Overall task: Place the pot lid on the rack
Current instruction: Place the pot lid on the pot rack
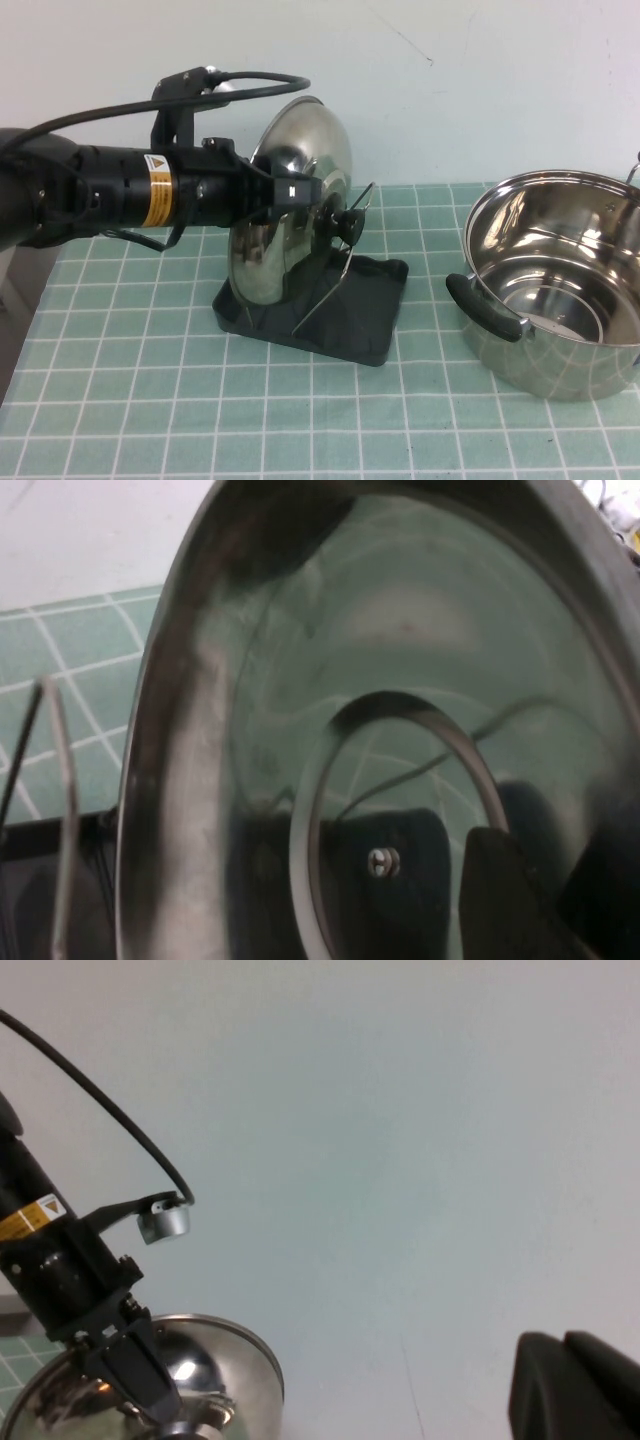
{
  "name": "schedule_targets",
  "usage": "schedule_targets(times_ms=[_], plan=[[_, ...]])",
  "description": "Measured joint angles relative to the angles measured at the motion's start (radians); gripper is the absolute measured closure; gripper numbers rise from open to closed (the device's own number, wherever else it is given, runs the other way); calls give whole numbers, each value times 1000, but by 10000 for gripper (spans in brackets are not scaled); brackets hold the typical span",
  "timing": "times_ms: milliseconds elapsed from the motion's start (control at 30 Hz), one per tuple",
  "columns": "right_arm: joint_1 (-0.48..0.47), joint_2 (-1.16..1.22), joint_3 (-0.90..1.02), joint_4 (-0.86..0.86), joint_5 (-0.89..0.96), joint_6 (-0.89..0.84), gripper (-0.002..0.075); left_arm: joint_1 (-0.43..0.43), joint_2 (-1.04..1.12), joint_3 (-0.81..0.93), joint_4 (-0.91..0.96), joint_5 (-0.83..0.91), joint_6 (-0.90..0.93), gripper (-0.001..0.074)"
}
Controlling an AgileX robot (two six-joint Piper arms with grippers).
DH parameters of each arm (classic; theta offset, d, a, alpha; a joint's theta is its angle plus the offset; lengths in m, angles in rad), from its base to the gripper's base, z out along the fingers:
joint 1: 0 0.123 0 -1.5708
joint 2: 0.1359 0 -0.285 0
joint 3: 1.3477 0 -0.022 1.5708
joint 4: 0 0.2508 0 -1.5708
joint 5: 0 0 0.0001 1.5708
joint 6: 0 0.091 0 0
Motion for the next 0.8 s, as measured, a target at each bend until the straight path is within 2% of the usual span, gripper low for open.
schedule_targets(times_ms=[333,633,700,800], plan=[[0,9,0,0,11,0,727,-48,49,-2,0,24,81,568],[0,9,0,0,13,-2,727,-54,69,-2,14,58,110,567],[0,9,0,0,13,-2,727,-54,69,-2,17,72,123,515],[0,9,0,0,13,-2,727,-54,69,-2,3,92,166,358]])
